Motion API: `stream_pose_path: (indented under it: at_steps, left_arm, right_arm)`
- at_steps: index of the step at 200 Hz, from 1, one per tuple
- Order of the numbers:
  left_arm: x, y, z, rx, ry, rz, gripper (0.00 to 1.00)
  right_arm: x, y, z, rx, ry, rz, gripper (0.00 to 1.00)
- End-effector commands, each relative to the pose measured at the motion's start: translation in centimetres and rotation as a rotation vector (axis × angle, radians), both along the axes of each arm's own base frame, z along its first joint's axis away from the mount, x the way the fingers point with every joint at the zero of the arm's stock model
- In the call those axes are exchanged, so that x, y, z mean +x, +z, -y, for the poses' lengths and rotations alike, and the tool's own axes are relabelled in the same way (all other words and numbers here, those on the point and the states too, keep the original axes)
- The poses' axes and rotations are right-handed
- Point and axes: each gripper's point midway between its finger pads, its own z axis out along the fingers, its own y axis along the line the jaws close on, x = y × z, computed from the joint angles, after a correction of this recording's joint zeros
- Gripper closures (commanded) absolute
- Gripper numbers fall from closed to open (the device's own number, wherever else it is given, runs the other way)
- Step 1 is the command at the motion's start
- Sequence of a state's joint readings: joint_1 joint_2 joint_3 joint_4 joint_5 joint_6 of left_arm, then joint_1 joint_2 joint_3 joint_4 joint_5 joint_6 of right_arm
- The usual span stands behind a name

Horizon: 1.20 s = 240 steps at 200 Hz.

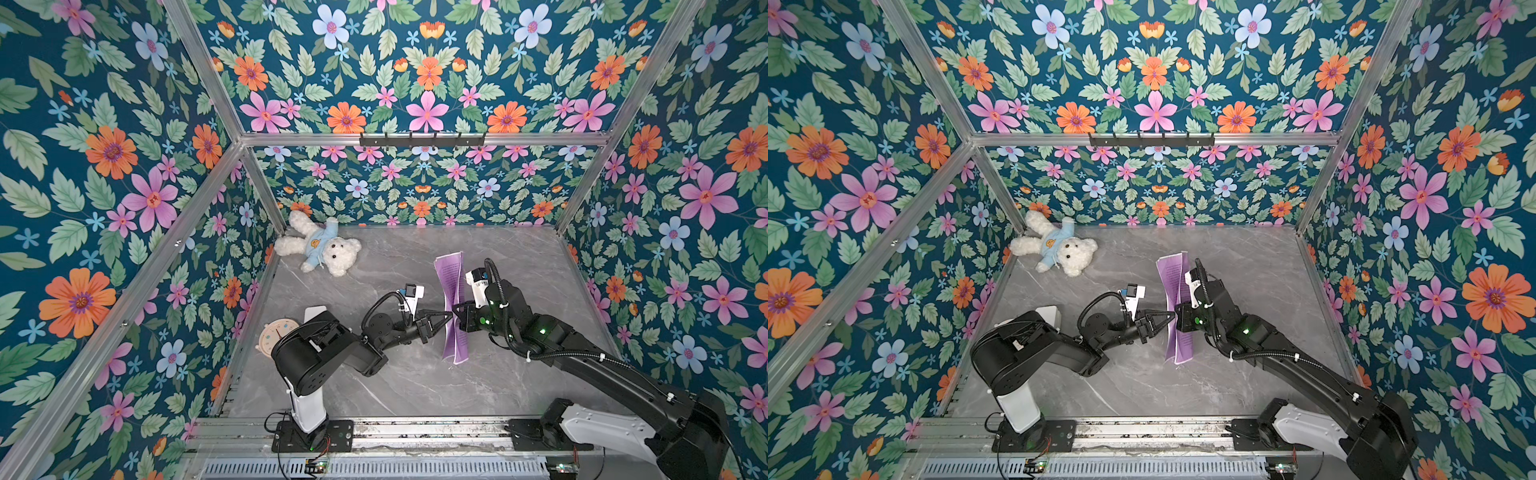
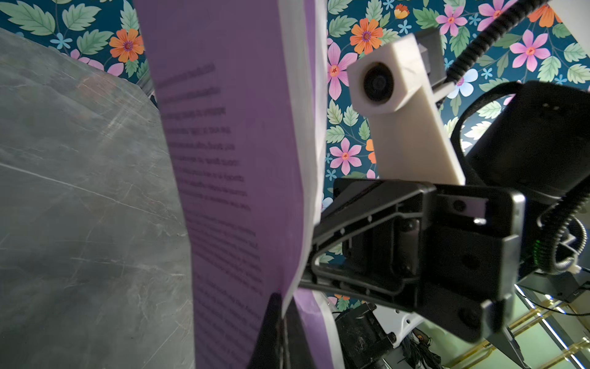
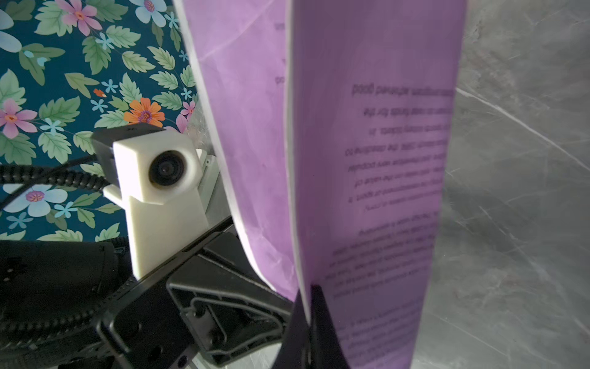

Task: Fold the rectangular paper in half along the long edge
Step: Fold the paper at the center of the board.

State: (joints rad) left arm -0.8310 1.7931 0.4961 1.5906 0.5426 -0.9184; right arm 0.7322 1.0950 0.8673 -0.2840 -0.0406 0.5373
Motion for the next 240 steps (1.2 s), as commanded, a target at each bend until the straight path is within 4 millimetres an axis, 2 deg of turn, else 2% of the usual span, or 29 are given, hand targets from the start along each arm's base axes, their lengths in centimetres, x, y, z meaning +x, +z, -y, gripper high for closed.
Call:
stream_pose_path:
  at_steps: [1,18,40,63,100,121,154,167,207,240]
  left_arm:
    - [-0.6,2.0,-0.2,-0.071,-0.018,0.059,1.00]
    - [-0.6,2.1,-0.2,-0.077,-0.026,0.056,1.00]
    - [-0.6,2.2,-0.1,-0.088,-0.032,0.050,1.00]
    - [-0.7,2.3,-0.1,-0.089,-0.036,0.049,1.00]
    - [-0.8,2.2,-0.1,-0.090,-0.038,0.048,1.00]
    - [-0.8,2.2,-0.1,-0.089,-0.040,0.046,1.00]
    - [-1.0,2.6,-0.2,-0.096,-0.044,0.055,1.00]
    - [-1.0,2.7,-0.3,-0.098,-0.045,0.058,1.00]
    - [-1.1,2.7,-0.2,-0.098,-0.051,0.060,1.00]
    - [-1.0,2.7,-0.1,-0.097,-0.052,0.056,1.00]
  right_arm:
    - [-0.5,-0.2,0.6,-0.058,0.023,0.002,1.00]
    - [-0.7,0.0,0.3,-0.052,0.042,0.004,1.00]
    - [-0.9,-0.1,-0.2,-0.054,0.074,-0.003,0.85]
    - [-0.9,-0.2,-0.3,-0.048,0.074,-0.003,0.83]
    - [-1.0,0.2,-0.4,-0.020,0.070,0.005,0.70]
    - [-1.2,0.5,-0.3,0.005,0.069,0.018,0.67]
    - [-1.2,-0.3,-0.4,-0.009,0.070,-0.001,0.79]
    - [-1.2,-0.3,-0.7,-0.003,0.079,-0.006,0.81]
    - [-1.2,-0.6,-0.9,0.001,0.090,-0.011,1.00]
    - [-1.3,-0.2,-1.3,0.025,0.103,-0.007,1.00]
